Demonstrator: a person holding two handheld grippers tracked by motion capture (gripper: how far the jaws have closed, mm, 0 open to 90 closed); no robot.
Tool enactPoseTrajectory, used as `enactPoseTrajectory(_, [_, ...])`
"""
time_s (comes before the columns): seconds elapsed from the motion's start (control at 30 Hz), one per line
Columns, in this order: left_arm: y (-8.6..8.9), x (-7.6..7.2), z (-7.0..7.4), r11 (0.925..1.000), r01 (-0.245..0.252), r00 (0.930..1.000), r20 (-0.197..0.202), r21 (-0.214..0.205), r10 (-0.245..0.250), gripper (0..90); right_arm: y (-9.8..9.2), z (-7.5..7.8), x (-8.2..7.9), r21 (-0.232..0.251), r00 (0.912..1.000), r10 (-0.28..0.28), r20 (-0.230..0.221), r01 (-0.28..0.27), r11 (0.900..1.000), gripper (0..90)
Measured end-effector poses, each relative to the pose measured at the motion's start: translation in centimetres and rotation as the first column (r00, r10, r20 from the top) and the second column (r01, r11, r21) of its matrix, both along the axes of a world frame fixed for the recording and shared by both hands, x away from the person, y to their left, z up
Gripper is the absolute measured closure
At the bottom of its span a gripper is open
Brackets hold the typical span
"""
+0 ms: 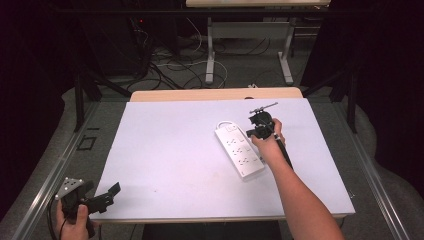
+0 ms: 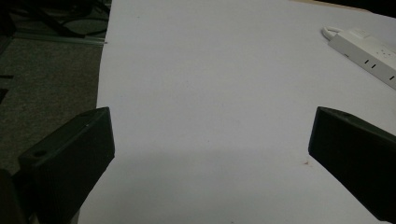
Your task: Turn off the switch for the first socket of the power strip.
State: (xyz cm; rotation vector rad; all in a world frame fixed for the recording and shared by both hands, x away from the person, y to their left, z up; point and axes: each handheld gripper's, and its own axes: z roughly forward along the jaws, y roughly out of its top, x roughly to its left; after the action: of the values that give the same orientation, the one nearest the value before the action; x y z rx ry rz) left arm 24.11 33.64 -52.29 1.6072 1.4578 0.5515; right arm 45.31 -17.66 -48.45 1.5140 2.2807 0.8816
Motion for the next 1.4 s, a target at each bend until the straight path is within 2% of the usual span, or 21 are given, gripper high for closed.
enactPoseTrajectory(0.1, [0.0,0.0,0.0,1.0,-0.001,1.0,-0.006,0.0,0.001,0.1,0.3,-0.1,0.2,-0.003,1.0,-0.004,-0.004,0.004,1.0,90.0])
enactPoseTrajectory(0.13, [0.0,-0.1,0.0,1.0,0.0,1.0,-0.004,-0.002,0.0,0.1,0.5,-0.3,0.3,-0.009,0.9999,0.01,-0.003,-0.01,0.9999,90.0])
enactPoseTrajectory(0.17, [0.0,-0.1,0.0,1.0,0.0,1.0,-0.004,-0.002,0.0,0.2,0.7,-0.3,0.4,-0.003,1.0,-0.004,-0.008,0.004,1.0,90.0])
enactPoseTrajectory(0.23, [-0.1,-0.1,0.1,1.0,0.002,1.0,-0.003,-0.001,-0.002,0.1,0.8,-0.4,0.5,-0.018,1.0,0.004,-0.008,-0.004,0.9998,90.0])
enactPoseTrajectory(0.4, [-0.1,-0.2,0.1,1.0,0.002,1.0,-0.002,0.002,-0.002,0.1,1.2,-0.7,0.8,0.0,0.9999,0.005,-0.013,-0.005,1.0,90.0])
enactPoseTrajectory(0.57, [-0.1,-0.2,0.1,1.0,-0.001,1.0,-0.003,0.0,0.001,0.1,1.4,-0.9,1.1,-0.006,0.9998,-0.002,-0.018,0.002,1.0,90.0])
enactPoseTrajectory(0.83, [0.0,-0.2,0.0,1.0,-0.004,1.0,0.001,-0.002,0.004,0.1,1.5,-1.5,1.6,0.002,0.9995,-0.01,-0.031,0.01,1.0,90.0])
enactPoseTrajectory(1.0, [0.1,-0.3,0.1,0.9999,-0.008,1.0,0.0,-0.01,0.008,0.2,1.6,-1.7,1.8,-0.011,0.9992,-0.018,-0.035,0.017,0.9998,90.0])
enactPoseTrajectory(1.1, [0.1,-0.2,0.1,1.0,-0.005,1.0,-0.001,-0.006,0.005,0.1,1.6,-1.9,2.0,0.002,0.9991,-0.021,-0.038,0.021,0.9998,90.0])
enactPoseTrajectory(1.4, [0.3,-0.2,0.0,0.9999,-0.013,0.9999,-0.003,-0.011,0.013,0.1,1.7,-2.5,2.4,-0.016,0.9979,-0.03,-0.057,0.029,0.9994,90.0])
